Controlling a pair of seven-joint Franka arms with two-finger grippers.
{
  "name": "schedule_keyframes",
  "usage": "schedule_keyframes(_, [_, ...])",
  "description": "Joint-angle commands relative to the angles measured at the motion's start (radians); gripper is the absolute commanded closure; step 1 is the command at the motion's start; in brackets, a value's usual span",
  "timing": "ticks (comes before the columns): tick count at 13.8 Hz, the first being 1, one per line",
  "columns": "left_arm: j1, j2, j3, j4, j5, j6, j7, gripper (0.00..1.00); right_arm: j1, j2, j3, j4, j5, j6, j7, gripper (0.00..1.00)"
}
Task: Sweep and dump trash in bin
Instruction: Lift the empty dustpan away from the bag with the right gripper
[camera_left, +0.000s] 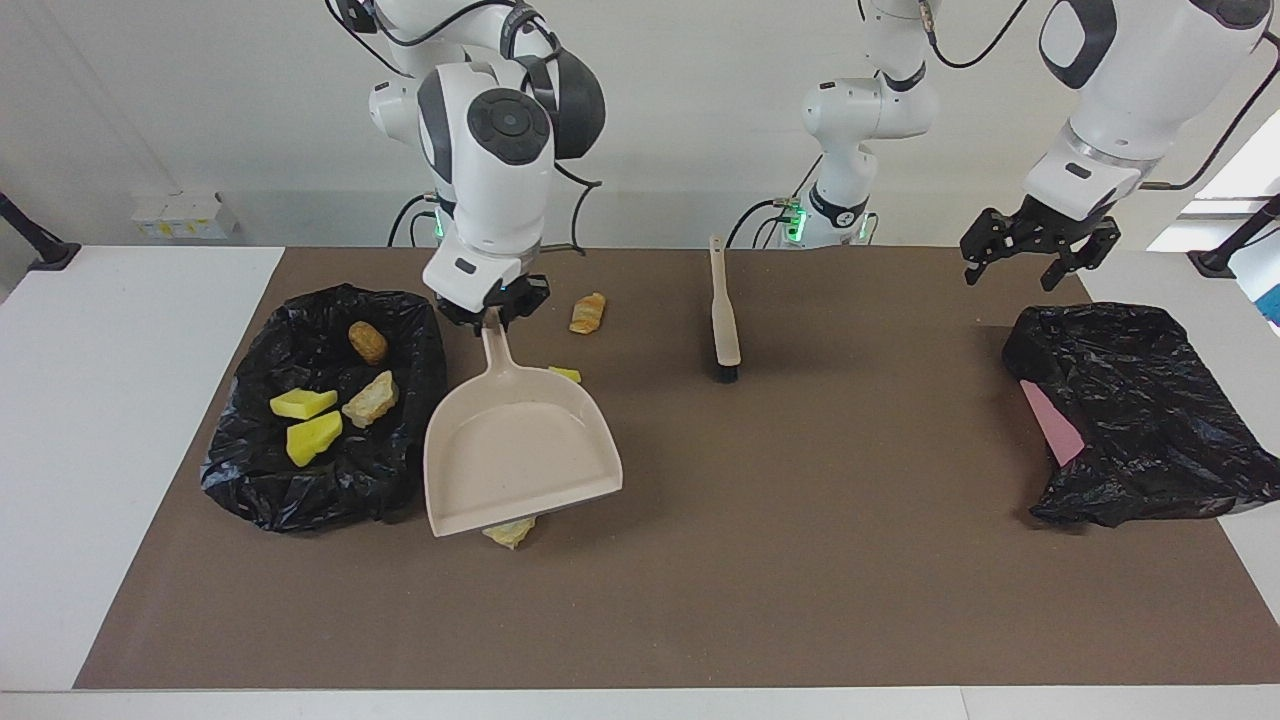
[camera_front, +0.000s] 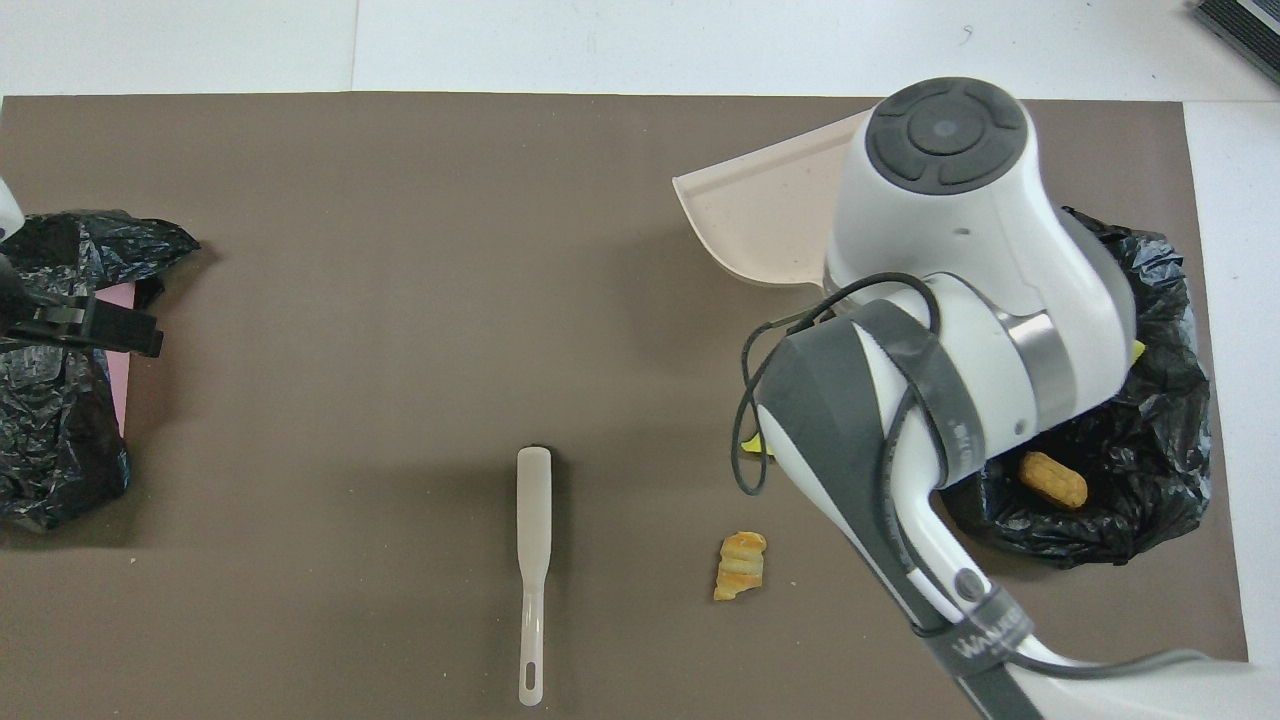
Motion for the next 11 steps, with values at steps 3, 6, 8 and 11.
schedule_keyframes(3, [0.017, -0.025, -0.005, -0.029, 0.004, 0.006, 0.019, 0.0, 0.095, 0.205, -0.004, 0.225, 0.096, 0.063, 0.266, 1.0])
schedule_keyframes(6, [0.017, -0.024, -0.005, -0.029, 0.004, 0.015, 0.019, 0.0, 0.182, 0.34, -0.002, 0.332, 0.129, 0.151, 0.453, 1.0])
schedule_keyframes(8, [0.015, -0.022, -0.005, -0.027, 0.004, 0.018, 0.017, 0.0, 0.234, 0.391, -0.001, 0.354, 0.129, 0.195, 0.518, 1.0])
schedule_keyframes(11, [0.015, -0.022, -0.007, -0.027, 0.004, 0.015, 0.016, 0.0, 0.284, 0.445, 0.001, 0.355, 0.133, 0.267, 0.594, 1.0])
